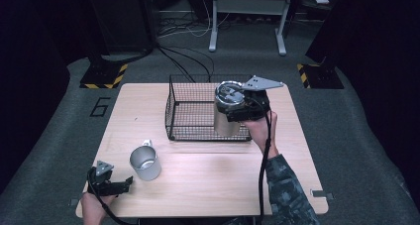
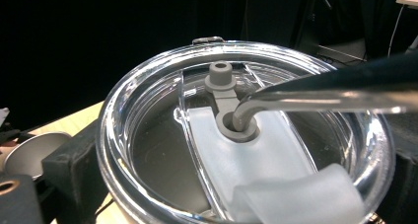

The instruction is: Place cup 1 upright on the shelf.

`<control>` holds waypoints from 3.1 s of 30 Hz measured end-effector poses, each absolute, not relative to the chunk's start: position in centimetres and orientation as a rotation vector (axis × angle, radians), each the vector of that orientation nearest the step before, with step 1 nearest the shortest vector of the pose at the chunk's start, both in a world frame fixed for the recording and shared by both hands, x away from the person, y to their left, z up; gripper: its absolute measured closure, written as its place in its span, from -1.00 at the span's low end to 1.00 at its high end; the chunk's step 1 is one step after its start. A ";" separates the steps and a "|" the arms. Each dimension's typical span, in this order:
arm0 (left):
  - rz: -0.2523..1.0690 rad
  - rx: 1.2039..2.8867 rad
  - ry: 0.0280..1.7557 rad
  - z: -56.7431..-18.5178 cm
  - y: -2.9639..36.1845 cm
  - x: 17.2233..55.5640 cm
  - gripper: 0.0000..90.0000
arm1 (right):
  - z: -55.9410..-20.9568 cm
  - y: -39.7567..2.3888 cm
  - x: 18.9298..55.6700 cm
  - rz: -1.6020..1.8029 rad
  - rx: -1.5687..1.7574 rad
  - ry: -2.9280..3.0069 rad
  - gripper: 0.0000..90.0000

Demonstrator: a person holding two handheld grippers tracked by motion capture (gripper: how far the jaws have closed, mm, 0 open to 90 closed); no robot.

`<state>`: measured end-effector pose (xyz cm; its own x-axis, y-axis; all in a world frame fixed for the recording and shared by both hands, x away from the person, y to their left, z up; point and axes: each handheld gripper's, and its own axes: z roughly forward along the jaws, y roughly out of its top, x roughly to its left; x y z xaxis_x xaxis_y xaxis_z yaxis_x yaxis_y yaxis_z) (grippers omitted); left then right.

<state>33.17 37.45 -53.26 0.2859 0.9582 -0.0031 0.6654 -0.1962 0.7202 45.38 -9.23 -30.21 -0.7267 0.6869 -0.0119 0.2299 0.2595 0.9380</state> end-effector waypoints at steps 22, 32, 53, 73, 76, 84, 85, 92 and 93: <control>0.613 1.943 1.451 -53.3 37.5 33.2 -1.00 | -29.9 -9.2 49.0 1.418 0.890 2.097 -0.92; 0.613 1.943 1.451 -53.3 37.4 33.2 -1.00 | -30.2 -9.2 50.8 1.404 0.933 2.087 -0.92; 0.626 1.934 1.449 -53.3 37.4 33.2 -1.00 | -31.2 -8.2 53.9 1.341 0.983 2.085 -0.92; 0.612 1.950 1.447 -53.2 37.5 33.2 -1.00 | -33.9 -7.8 55.9 1.301 1.065 2.105 -0.92; 0.612 1.949 1.448 -53.2 37.5 33.2 -1.00 | -34.2 -7.7 56.0 1.297 1.072 2.110 -0.92; 0.612 1.950 1.448 -53.2 37.5 33.2 -1.00 | -35.5 -7.4 56.2 1.274 1.082 2.131 -0.92; 0.613 1.942 1.451 -53.3 37.4 33.2 -1.00 | -35.6 -7.3 56.2 1.272 1.084 2.133 -0.92; 0.613 1.943 1.450 -53.3 37.5 33.2 -1.00 | -36.3 -7.2 56.4 1.260 1.103 2.145 -0.92; 0.613 1.943 1.450 -53.3 37.5 33.2 -1.00 | -36.3 -7.2 56.4 1.260 1.108 2.136 -0.92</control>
<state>33.16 37.45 -53.26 0.2857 0.9583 -0.0035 0.6652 -0.1957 0.7206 56.37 -7.21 -36.30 -0.5929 0.8044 0.0374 0.4218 0.2707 0.8653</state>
